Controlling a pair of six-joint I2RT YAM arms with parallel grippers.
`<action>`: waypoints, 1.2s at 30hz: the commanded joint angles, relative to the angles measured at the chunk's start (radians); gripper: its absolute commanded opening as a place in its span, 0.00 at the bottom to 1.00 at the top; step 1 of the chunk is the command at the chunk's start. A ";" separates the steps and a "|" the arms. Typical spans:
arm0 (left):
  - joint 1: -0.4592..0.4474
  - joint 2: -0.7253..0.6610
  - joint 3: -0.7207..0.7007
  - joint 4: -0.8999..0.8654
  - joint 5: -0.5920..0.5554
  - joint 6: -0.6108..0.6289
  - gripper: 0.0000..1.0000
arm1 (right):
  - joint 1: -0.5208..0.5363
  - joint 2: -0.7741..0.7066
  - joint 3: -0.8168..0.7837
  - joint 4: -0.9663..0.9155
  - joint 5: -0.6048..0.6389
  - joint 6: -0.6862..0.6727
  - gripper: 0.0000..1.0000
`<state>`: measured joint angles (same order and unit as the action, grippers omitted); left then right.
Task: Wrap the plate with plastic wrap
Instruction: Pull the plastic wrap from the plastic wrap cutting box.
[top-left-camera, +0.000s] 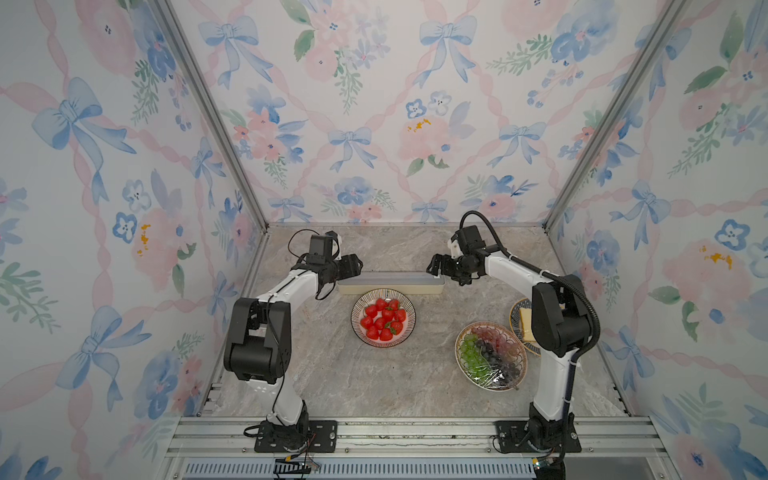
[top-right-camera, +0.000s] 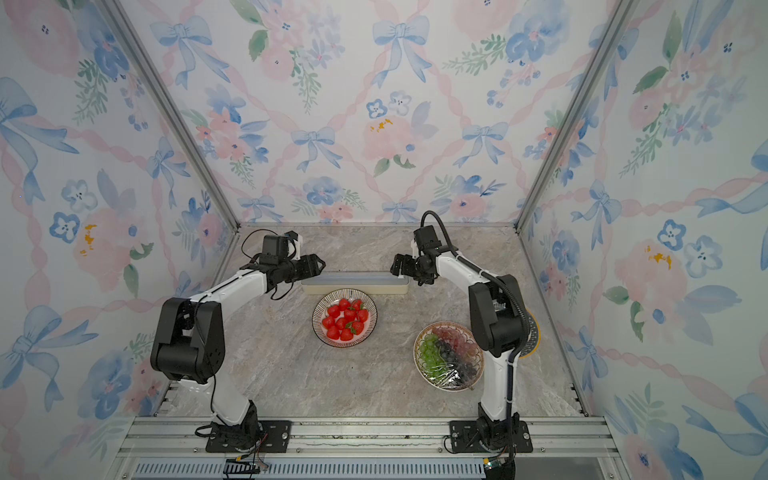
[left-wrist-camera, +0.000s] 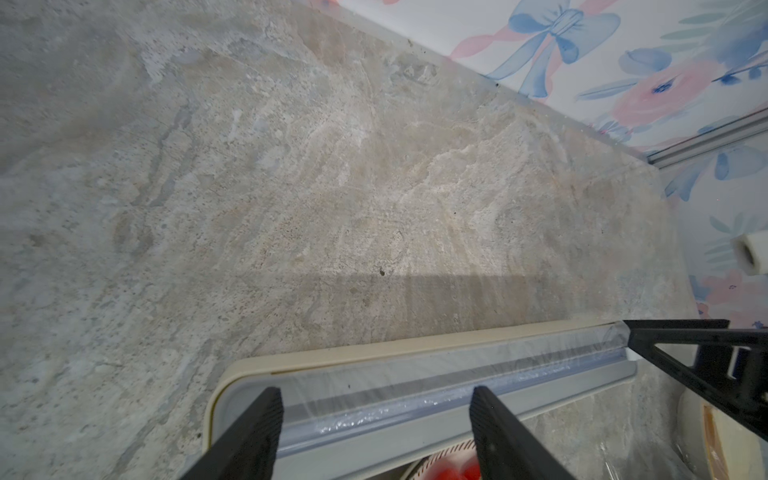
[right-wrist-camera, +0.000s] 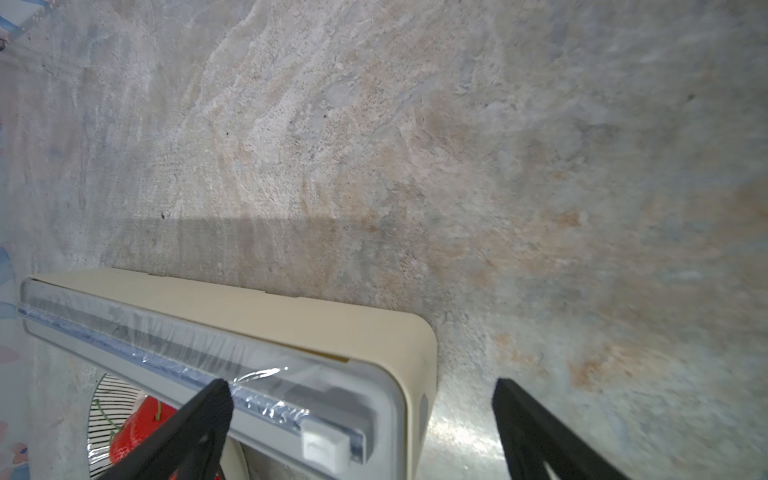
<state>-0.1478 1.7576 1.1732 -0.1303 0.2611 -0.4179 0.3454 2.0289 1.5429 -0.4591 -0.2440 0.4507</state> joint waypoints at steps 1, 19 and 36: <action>-0.024 0.040 0.058 -0.110 -0.080 0.065 0.73 | 0.009 0.020 0.038 -0.068 0.029 -0.038 0.99; -0.084 0.099 0.187 -0.293 -0.281 0.151 0.70 | 0.009 0.035 0.053 -0.108 0.044 -0.069 1.00; -0.143 0.190 0.216 -0.307 0.000 0.176 0.66 | 0.019 0.048 0.043 -0.074 -0.016 -0.030 1.00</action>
<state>-0.2665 1.8992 1.3808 -0.3874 0.1543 -0.2573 0.3500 2.0521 1.5719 -0.5346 -0.2352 0.4042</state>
